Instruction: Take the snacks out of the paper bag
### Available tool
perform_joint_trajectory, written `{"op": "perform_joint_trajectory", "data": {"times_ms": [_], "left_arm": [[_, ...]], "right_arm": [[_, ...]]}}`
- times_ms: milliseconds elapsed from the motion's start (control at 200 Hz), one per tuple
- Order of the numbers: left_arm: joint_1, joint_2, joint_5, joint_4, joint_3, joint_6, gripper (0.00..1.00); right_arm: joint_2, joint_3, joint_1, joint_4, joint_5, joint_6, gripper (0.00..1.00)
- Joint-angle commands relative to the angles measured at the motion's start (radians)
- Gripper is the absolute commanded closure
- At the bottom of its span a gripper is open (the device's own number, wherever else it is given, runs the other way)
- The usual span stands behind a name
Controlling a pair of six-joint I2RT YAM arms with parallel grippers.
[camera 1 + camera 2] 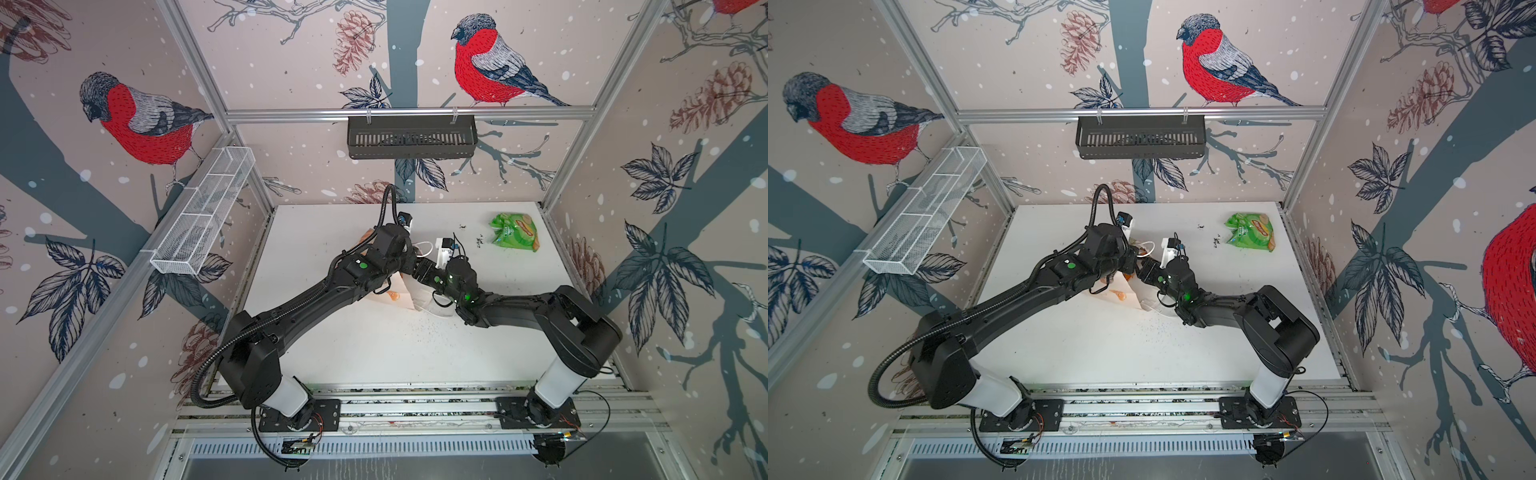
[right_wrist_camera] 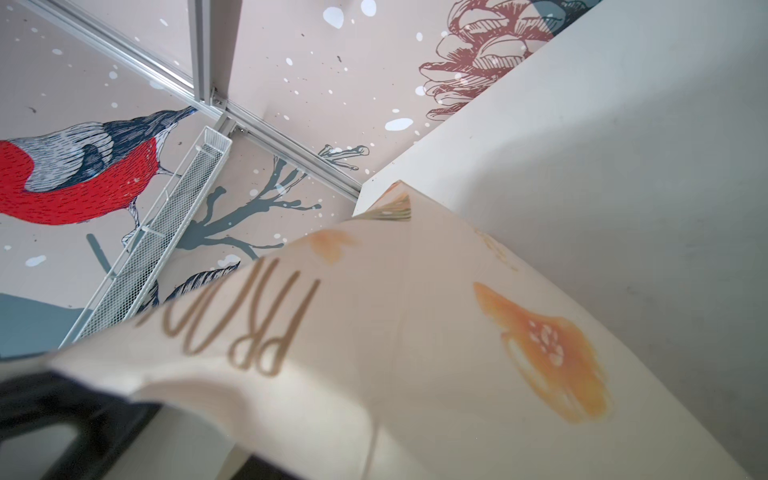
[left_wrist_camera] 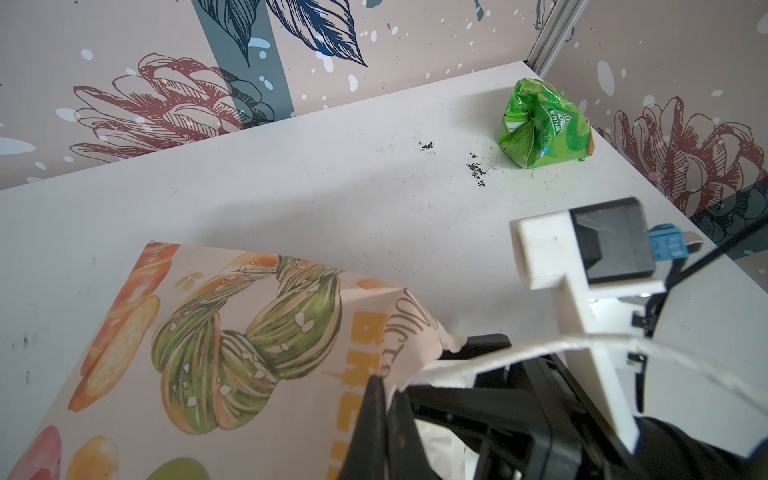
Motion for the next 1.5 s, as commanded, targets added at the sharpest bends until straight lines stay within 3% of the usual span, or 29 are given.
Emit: {"op": "perform_joint_trajectory", "data": {"times_ms": [0, 100, 330, 760, 876, 1496], "left_arm": [[-0.005, -0.012, 0.023, 0.071, -0.003, -0.009, 1.0], [-0.007, -0.006, 0.033, 0.073, 0.0, -0.007, 1.0], [-0.01, -0.005, 0.04, 0.071, 0.0, -0.006, 1.0], [-0.013, 0.004, 0.028, 0.069, -0.004, 0.0, 1.0], [-0.013, 0.004, 0.014, 0.066, -0.008, 0.0, 1.0], [-0.013, 0.007, -0.072, 0.041, -0.004, -0.008, 1.0]], "right_arm": [[0.024, 0.027, 0.0, -0.011, 0.036, -0.011, 0.47], [0.055, 0.062, 0.0, -0.018, 0.035, -0.012, 0.43], [0.124, 0.133, 0.002, -0.022, -0.019, -0.012, 0.44], [0.125, 0.145, 0.002, -0.05, 0.005, -0.048, 0.91], [0.11, 0.136, 0.002, -0.053, 0.023, -0.062, 0.98], [0.012, 0.112, 0.019, -0.145, 0.144, -0.17, 1.0]]}}
